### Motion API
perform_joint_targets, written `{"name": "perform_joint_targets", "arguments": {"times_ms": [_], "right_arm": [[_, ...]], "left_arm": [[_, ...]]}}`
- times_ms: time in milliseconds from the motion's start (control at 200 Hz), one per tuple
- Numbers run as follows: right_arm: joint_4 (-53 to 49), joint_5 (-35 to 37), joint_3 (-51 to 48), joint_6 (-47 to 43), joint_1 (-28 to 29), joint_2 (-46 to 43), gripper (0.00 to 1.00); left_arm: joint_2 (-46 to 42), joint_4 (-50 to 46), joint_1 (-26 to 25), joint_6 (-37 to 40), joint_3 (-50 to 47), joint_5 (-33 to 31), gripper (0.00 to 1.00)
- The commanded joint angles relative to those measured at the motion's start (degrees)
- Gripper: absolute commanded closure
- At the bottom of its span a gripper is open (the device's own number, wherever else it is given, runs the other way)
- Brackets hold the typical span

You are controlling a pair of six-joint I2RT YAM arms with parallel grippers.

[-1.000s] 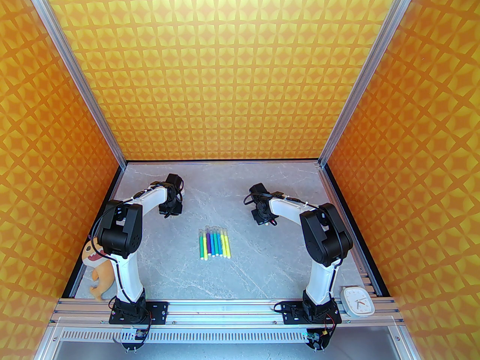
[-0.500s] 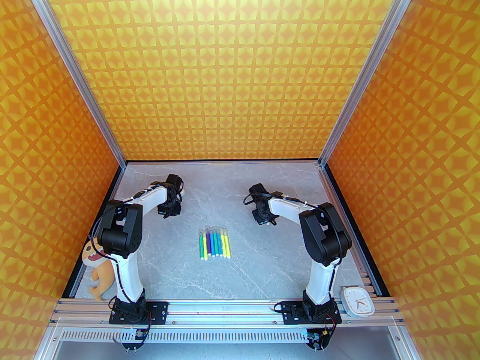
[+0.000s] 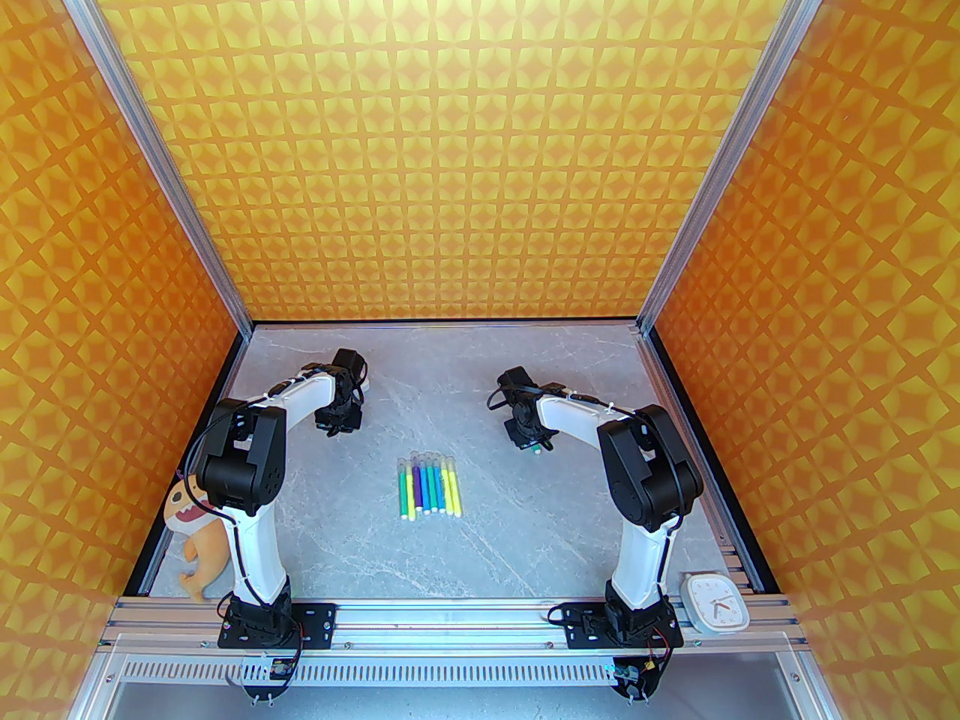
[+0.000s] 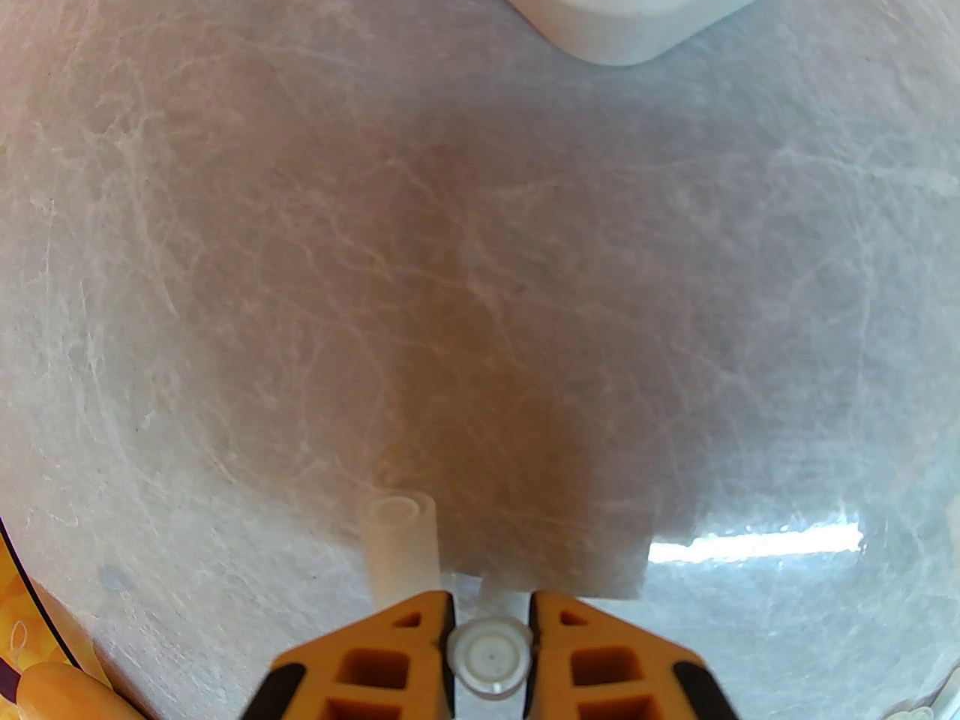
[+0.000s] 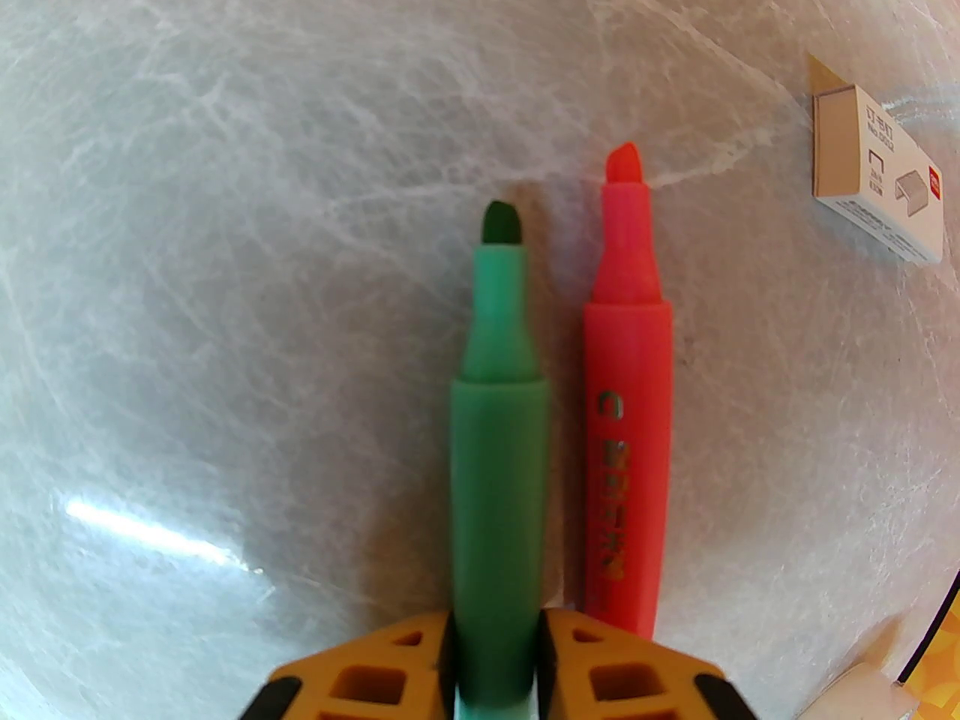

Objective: Open the pen caps

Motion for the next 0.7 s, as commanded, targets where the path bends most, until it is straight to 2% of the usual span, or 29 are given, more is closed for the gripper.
{"name": "perform_joint_targets", "arguments": {"times_ms": [0, 275, 695], "right_arm": [[-1.4, 1.2, 0.6, -0.4, -0.4, 1.0, 0.75], [-2.2, 0.0, 0.5, -0.7, -0.3, -1.0, 0.70], [-3.5, -8.0, 0.4, 0.7, 0.0, -9.3, 0.57]], "left_arm": [[0.7, -0.8, -0.1, 0.7, 1.0, -1.0, 0.80], [-2.0, -0.8, -0.2, 0.2, 0.8, -0.6, 0.79], [-7.3, -2.3, -0.3, -0.3, 0.7, 0.8, 0.68]]}}
